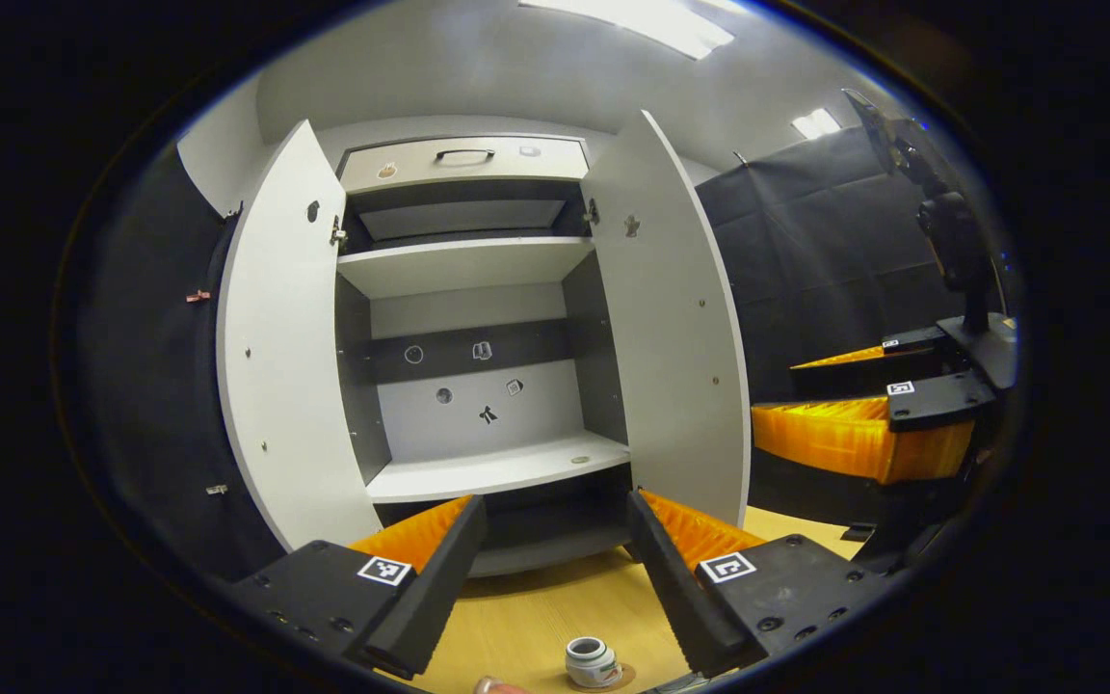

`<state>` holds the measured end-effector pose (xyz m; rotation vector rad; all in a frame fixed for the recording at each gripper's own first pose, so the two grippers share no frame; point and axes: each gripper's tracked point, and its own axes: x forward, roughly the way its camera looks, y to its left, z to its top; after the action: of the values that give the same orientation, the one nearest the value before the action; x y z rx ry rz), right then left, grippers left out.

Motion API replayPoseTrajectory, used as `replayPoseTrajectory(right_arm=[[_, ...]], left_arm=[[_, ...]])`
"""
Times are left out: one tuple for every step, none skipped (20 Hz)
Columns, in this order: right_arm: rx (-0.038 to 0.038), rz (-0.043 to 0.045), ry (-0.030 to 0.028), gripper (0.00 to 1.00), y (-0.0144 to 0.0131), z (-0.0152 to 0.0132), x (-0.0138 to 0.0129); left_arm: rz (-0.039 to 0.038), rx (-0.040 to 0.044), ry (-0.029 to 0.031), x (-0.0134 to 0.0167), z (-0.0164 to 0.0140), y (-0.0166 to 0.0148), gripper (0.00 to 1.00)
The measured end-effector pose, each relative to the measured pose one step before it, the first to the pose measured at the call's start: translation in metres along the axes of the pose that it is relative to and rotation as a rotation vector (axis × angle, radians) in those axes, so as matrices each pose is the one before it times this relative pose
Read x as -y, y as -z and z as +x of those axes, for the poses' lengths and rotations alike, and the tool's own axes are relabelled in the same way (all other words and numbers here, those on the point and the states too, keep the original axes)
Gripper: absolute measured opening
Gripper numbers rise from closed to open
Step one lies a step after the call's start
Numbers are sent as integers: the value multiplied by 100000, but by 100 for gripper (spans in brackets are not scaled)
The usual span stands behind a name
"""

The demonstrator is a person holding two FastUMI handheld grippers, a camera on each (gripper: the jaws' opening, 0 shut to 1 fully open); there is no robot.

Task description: Grasp the bottle in the cabinet with the left hand and place it on the coaster, then close the right door with the right hand and the left door with the left hand.

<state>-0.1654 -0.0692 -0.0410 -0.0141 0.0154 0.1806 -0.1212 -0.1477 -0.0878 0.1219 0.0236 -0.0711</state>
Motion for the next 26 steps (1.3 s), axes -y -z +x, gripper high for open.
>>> replayPoseTrajectory(right_arm=[[1456,632,1562,98,-686,84,409],[327,645,2956,98,-389,432,843],[-747,730,3144,97,93,530,1260],[-1383,735,3538,97,199,590,1272],[-1360,802,3886,97,247,668,1643],[-909,1242,3513,98,76,517,1523],[-228,1365,3534,98,-164,440,1577],[394,1541,3349,98,-364,449,1529],[541,1381,2825,98,-356,361,1429],[647,179,2734,98,-299,514,1384],[810,-1822,3283,97,-185,715,1733],[540,-2415,2627,98,-45,910,1506],[-461,-1070,1239,98,19,893,1014],[-1075,847,-543,99,127,837,455],[-363,2192,-1614,99,-101,1018,98],[-362,2124,-1988,99,-16,975,-24],[-331,646,-1602,99,164,1021,124],[291,-913,-706,99,79,1106,291],[588,-891,-986,99,-115,989,611],[414,149,-1666,99,-93,949,-28],[157,528,-2178,99,-83,636,-307],[344,504,-2643,99,-84,778,-324],[247,-101,-2468,99,-10,650,-243],[-97,-673,-1674,99,74,589,-115],[266,21,-1778,98,-120,17,-57],[-521,840,-1551,96,32,3,-329]], left_arm=[[-921,-51,277,-403,-292,-426,93],[-1438,-243,-478,-675,-374,-416,93],[-1938,-1114,-704,-683,-388,-113,93],[-1541,-853,-8,-513,-395,-71,93],[-1183,-406,221,-427,-451,-158,93],[-778,22,273,-369,-408,-176,93],[-259,-452,246,-392,-287,-37,93],[278,-975,-46,-343,-167,45,93],[540,-560,-342,-404,52,32,93],[104,-376,-561,-326,133,-209,93],[-486,219,-663,-198,327,-100,93],[-743,659,-790,-136,468,-196,93],[-759,67,-1267,-61,627,-82,93],[-505,-668,-1544,-43,534,69,93],[274,-302,-1433,123,547,199,93],[731,93,-1467,171,547,-137,93],[614,-282,-1738,205,581,161,93],[275,-304,-1404,297,500,50,93],[-155,12,-932,478,554,66,93],[-494,138,-653,491,435,-76,93],[-814,80,-932,383,350,37,93],[-948,25,-1027,321,330,-32,94],[-1036,117,-1028,236,213,-38,94],[-1048,105,-1127,202,104,-26,94],[-1203,18,-1147,114,9,173,93],[-1590,-66,-1125,56,20,93,93]])
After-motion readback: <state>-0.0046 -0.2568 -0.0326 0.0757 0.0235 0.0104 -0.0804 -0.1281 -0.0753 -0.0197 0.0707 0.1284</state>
